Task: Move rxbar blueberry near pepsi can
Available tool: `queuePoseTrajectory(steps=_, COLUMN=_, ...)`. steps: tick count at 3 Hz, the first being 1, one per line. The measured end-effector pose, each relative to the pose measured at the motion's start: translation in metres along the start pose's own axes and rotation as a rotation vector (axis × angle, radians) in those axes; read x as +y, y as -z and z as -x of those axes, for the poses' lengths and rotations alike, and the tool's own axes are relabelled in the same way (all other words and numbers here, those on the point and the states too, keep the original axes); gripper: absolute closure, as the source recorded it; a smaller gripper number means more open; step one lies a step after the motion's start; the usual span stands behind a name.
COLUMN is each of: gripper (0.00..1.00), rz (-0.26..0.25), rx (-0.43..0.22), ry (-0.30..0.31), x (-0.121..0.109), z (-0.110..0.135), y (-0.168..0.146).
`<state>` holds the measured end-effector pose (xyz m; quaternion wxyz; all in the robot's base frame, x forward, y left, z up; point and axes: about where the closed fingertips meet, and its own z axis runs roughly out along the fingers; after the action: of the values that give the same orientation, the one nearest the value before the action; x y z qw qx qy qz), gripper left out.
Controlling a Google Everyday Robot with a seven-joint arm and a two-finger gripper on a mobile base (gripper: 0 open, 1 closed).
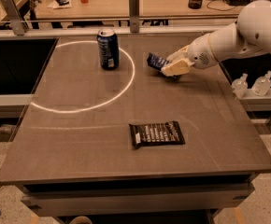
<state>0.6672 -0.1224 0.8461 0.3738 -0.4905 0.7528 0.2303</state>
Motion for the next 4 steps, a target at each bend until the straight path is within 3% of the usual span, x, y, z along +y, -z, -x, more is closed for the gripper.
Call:
queuePoseTrajectory(steps=1, gripper=1.00, rz=0.003, rx=-0.047, ry=-0.031, x=0.007, z=0.012, y=-0.018)
queuePoseTrajectory(steps=3, gripper=1.00, rz=0.034, rx=-0.130, ry=-0.023, x=0.012, z=0.055, y=-0.045)
queuePoseTrajectory(steps=4, gripper=1.00, rz=0.052, rx=-0.142, ry=-0.019, x=0.014, z=0.062, y=-0.060)
